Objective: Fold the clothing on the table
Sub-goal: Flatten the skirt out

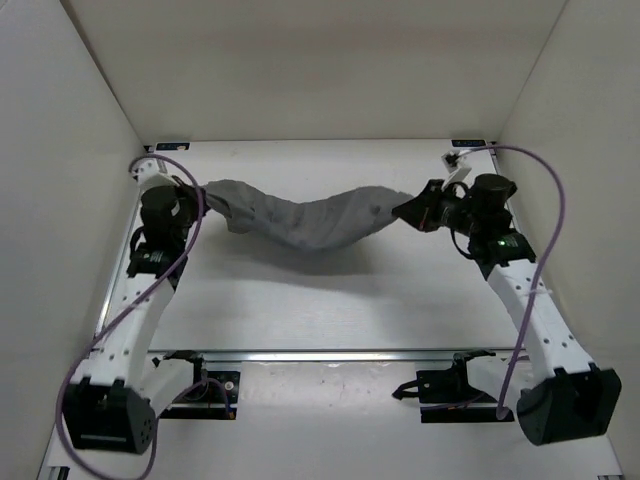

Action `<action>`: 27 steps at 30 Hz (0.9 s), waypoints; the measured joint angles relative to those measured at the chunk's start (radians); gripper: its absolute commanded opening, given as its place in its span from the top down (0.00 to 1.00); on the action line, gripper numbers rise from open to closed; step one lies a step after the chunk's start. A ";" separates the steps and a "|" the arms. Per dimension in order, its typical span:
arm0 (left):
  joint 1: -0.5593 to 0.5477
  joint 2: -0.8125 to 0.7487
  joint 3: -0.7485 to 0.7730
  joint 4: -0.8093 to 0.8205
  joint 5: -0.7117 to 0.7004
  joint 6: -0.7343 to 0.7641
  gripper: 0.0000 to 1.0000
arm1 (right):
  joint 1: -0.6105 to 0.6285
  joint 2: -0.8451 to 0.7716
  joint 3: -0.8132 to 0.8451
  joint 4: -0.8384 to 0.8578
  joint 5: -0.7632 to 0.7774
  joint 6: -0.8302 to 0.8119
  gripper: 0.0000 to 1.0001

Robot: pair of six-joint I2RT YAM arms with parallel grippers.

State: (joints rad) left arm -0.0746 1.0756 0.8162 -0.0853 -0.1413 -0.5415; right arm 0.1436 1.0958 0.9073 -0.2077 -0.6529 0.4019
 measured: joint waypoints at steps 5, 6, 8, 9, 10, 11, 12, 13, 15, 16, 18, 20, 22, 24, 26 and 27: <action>-0.021 -0.212 0.145 -0.066 -0.006 0.033 1.00 | -0.004 -0.123 0.176 -0.061 0.024 -0.053 1.00; -0.021 -0.236 0.169 -0.075 -0.006 0.038 1.00 | -0.009 -0.131 0.216 -0.079 0.019 -0.061 0.99; -0.021 -0.262 0.211 -0.080 -0.009 0.049 1.00 | -0.025 -0.117 0.298 -0.098 0.005 -0.073 1.00; -0.021 -0.260 0.224 -0.075 -0.008 0.053 1.00 | -0.037 -0.098 0.332 -0.101 0.000 -0.079 1.00; -0.021 -0.250 0.231 -0.066 -0.007 0.056 1.00 | -0.047 -0.078 0.364 -0.101 -0.006 -0.086 1.00; -0.019 -0.230 0.234 -0.058 -0.002 0.056 1.00 | -0.055 -0.055 0.392 -0.101 -0.014 -0.092 1.00; -0.016 -0.200 0.234 -0.048 0.006 0.055 1.00 | -0.060 -0.016 0.425 -0.103 -0.020 -0.096 0.99; -0.013 -0.156 0.234 -0.036 0.017 0.055 1.00 | -0.063 0.031 0.457 -0.103 -0.025 -0.099 1.00; -0.013 -0.053 0.238 -0.020 0.025 0.051 0.88 | -0.072 0.140 0.523 -0.105 -0.036 -0.104 0.99; -0.013 0.021 0.238 -0.014 0.028 0.048 0.58 | -0.077 0.206 0.562 -0.104 -0.037 -0.106 0.73; -0.011 0.146 0.236 -0.011 0.047 0.039 0.44 | -0.083 0.349 0.617 -0.119 -0.024 -0.111 0.55; -0.005 0.245 0.211 -0.003 0.082 0.026 0.37 | -0.086 0.492 0.653 -0.150 0.013 -0.118 0.47; 0.006 0.300 0.140 -0.013 0.127 0.011 0.38 | -0.084 0.597 0.646 -0.211 0.058 -0.125 0.45; 0.007 0.296 0.058 -0.023 0.156 0.000 0.38 | -0.078 0.635 0.588 -0.249 0.110 -0.125 0.45; -0.005 0.254 -0.021 -0.054 0.172 -0.009 0.37 | -0.063 0.613 0.487 -0.277 0.159 -0.121 0.43; -0.015 0.233 -0.047 -0.067 0.180 -0.010 0.36 | -0.050 0.584 0.423 -0.281 0.178 -0.116 0.43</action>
State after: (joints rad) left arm -0.0895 1.3087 0.7696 -0.1520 0.0383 -0.5510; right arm 0.0937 1.6794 1.3304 -0.4885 -0.4751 0.2859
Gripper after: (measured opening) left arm 0.627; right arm 0.565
